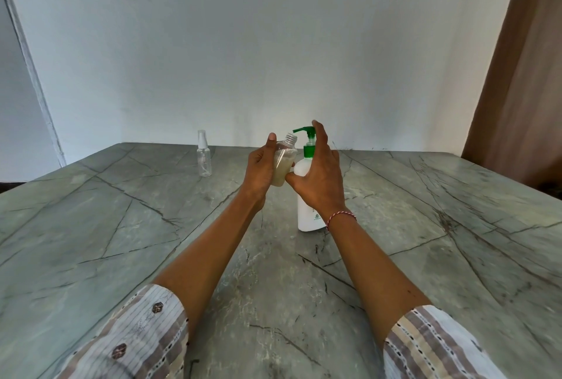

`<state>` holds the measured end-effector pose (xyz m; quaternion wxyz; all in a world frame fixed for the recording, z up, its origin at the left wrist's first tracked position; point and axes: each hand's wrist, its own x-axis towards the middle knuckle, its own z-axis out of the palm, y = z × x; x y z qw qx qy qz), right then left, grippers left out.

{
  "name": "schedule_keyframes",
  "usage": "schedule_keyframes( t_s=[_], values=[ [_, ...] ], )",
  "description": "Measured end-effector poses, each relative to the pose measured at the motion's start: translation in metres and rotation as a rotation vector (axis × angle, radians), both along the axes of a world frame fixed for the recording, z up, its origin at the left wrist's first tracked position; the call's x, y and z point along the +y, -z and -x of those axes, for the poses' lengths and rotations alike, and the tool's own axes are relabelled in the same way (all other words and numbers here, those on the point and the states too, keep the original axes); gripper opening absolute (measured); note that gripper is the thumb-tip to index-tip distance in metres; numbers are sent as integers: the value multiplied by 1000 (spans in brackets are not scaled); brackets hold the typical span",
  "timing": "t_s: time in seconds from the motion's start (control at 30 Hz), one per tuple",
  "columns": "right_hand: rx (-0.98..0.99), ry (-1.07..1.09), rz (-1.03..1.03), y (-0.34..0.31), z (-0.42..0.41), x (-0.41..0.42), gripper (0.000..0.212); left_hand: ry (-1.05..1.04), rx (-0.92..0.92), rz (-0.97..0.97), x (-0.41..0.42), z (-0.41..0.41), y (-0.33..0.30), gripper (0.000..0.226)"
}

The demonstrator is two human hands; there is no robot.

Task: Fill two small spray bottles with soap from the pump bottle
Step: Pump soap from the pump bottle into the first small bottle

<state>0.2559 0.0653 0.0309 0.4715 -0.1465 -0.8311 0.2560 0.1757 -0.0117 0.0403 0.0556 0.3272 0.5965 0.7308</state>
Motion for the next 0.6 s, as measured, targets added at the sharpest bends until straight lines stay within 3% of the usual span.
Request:
schedule_keyframes(
  t_s=[0.1,0.6],
  values=[
    [-15,14,-3,-1,-1,-1,109,5,5,1,-1,-1,-2,35],
    [41,4,15,2,-3,-1,92,4,0,-13,1,1,-1,38]
  ],
)
